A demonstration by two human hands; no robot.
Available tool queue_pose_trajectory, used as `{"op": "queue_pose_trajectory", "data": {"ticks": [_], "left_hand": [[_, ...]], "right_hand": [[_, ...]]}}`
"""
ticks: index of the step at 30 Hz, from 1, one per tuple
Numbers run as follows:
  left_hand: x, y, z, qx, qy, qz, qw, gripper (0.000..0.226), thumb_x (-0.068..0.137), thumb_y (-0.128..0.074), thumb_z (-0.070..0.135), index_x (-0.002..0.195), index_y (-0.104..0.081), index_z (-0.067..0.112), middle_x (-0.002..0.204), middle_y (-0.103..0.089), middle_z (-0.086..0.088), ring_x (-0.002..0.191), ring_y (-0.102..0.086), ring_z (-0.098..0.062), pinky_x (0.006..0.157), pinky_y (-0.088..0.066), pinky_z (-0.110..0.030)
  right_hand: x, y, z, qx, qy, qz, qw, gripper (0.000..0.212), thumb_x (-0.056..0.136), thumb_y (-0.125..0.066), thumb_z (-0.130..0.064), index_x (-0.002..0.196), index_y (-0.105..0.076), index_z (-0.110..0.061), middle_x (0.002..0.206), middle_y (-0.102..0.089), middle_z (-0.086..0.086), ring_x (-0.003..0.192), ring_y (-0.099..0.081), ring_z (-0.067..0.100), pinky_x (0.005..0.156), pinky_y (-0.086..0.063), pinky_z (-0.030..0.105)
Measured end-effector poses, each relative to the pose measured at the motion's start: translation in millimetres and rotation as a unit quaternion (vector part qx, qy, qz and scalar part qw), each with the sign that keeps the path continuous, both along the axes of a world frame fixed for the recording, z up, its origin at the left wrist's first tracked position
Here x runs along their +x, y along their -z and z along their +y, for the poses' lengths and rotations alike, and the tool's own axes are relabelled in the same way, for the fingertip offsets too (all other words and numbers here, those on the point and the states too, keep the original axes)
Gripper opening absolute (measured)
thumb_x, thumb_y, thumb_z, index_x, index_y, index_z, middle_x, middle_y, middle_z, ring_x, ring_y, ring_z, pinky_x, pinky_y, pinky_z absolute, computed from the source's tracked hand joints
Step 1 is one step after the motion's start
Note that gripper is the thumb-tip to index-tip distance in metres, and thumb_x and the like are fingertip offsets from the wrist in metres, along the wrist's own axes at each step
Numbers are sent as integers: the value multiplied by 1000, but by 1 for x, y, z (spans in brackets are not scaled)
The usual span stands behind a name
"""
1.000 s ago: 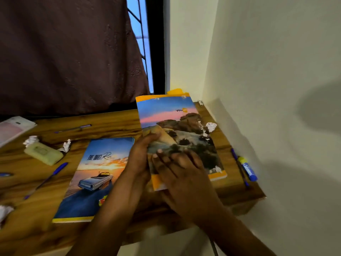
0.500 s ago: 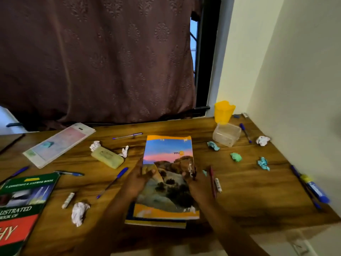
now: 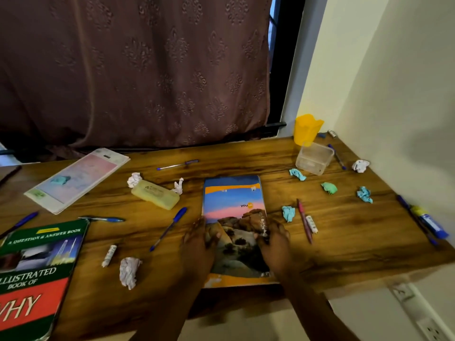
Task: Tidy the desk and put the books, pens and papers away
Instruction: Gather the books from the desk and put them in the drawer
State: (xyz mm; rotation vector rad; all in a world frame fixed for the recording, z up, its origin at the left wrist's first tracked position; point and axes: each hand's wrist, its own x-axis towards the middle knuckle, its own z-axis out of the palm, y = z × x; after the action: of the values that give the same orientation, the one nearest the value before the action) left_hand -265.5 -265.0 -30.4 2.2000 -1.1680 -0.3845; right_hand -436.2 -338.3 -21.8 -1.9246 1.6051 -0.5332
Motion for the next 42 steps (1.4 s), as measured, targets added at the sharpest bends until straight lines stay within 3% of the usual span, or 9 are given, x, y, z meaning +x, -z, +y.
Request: {"op": "queue_pose_trajectory", "data": {"ticks": [4, 13, 20, 24, 29, 32, 35, 39, 42], "left_hand": [[3, 1, -14, 28, -49, -7, 998, 59, 92, -48, 50, 144, -37, 26, 150, -38, -5, 138, -26, -33, 109, -24, -41], [11, -2, -25, 34, -33, -72, 996, 51, 96, -45, 42, 144, -38, 23, 144, -38, -12, 135, -32, -28, 109, -31, -38], [8, -24, -17, 139, 56, -138, 979, 57, 96, -39, 42, 148, -24, 26, 143, -29, -6, 132, -27, -27, 104, -34, -41], [43, -52, 2, 93, 103, -126, 982, 47, 95, -44, 38, 140, -40, 28, 146, -34, -1, 132, -34, -22, 102, -39, -37], [114, -80, 41, -17, 6, -84, 996, 46, 91, -51, 43, 134, -50, 26, 136, -48, 4, 123, -45, -18, 95, -39, -26], [183, -87, 57, -37, -75, -91, 992, 45, 83, -49, 44, 121, -62, 23, 122, -60, -5, 107, -59, -28, 86, -46, -30], [252, -92, 67, -22, -106, -106, 989, 37, 85, -51, 34, 117, -62, 19, 113, -65, -12, 101, -61, -33, 82, -50, -36], [342, -84, 68, 8, -74, -150, 986, 41, 85, -46, 26, 123, -60, 18, 122, -60, -11, 110, -56, -33, 89, -49, -40], [399, -70, 56, 92, -33, -189, 977, 51, 87, -39, 31, 136, -49, 24, 141, -47, -6, 126, -45, -30, 97, -44, -39]], "right_hand": [[6, -9, -20, 3, -32, 30, 999, 53, 89, -60, -33, 137, -44, -18, 142, -41, 10, 129, -39, 30, 104, -35, 34], [24, -9, -16, -45, -1, 136, 990, 49, 95, -47, -29, 140, -33, -17, 145, -28, 18, 131, -32, 34, 102, -39, 40], [25, -16, -4, -93, -42, 271, 957, 62, 94, -45, -32, 145, -16, -12, 146, -27, 17, 134, -29, 32, 109, -29, 38], [60, -32, -9, -131, -100, 170, 971, 70, 86, -61, -26, 146, -26, -13, 147, -32, 16, 134, -31, 35, 104, -35, 46], [145, -50, 3, -225, -243, 13, 944, 55, 77, -69, -6, 130, -53, -11, 130, -53, 15, 121, -47, 36, 95, -48, 48], [212, -59, 12, -263, -306, -76, 912, 38, 79, -58, -12, 116, -64, -18, 120, -60, 9, 116, -45, 21, 100, -39, 33], [285, -69, 21, -186, -366, -147, 900, 36, 80, -49, -11, 113, -65, -16, 116, -62, 9, 110, -51, 16, 93, -39, 22], [390, -63, 21, -81, -358, -98, 925, 33, 88, -48, -10, 119, -59, -15, 123, -57, 9, 116, -53, 27, 96, -42, 33], [456, -45, 12, -47, -368, 5, 928, 42, 94, -48, -16, 135, -45, -16, 146, -38, 10, 134, -37, 26, 107, -31, 33]]}}
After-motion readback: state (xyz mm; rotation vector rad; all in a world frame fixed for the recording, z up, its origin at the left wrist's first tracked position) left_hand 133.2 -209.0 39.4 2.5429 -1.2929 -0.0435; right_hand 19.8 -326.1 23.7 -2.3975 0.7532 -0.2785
